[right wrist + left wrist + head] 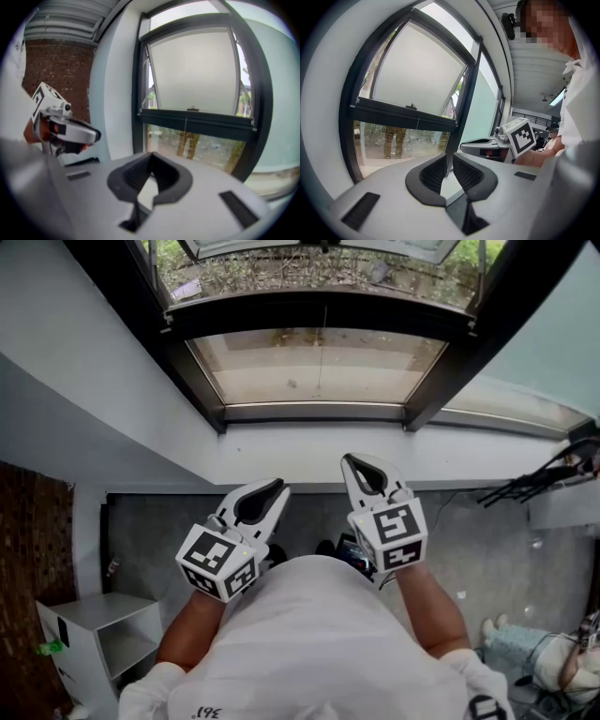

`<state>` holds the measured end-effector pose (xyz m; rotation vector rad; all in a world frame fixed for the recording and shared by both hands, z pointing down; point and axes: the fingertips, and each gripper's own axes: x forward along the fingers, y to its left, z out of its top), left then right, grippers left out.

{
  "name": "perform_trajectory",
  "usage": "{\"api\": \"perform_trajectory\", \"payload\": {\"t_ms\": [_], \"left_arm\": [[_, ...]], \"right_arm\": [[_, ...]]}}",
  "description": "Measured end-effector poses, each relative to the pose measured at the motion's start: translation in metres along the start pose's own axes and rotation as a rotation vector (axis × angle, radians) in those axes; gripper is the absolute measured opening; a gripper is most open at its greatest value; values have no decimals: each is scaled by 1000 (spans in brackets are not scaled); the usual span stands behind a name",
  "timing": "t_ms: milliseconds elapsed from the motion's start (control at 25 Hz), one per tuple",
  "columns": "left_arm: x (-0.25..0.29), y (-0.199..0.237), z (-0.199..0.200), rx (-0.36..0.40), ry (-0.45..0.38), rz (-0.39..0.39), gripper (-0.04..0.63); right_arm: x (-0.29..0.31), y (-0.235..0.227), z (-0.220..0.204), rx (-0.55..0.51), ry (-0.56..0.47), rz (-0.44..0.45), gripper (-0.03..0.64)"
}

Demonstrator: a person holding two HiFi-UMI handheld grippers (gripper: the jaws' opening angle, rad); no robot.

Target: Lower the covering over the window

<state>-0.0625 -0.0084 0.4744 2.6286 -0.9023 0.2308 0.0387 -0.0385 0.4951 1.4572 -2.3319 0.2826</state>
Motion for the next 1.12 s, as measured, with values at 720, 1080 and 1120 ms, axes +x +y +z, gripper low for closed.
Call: {"api": "perform_trajectory", "payload": {"t_ms": [720,1080,1120], "left_arm": [[-13,3,0,7,3,-43,57],[-9,4,5,6,-9,-59,57],[-7,6,8,9,-13,-60,57]], "right_arm": [[-1,19,10,-34,9,-23,21],[1,14,13,-40,7,-38,21],[3,13,16,-43,3,-39,21]]}}
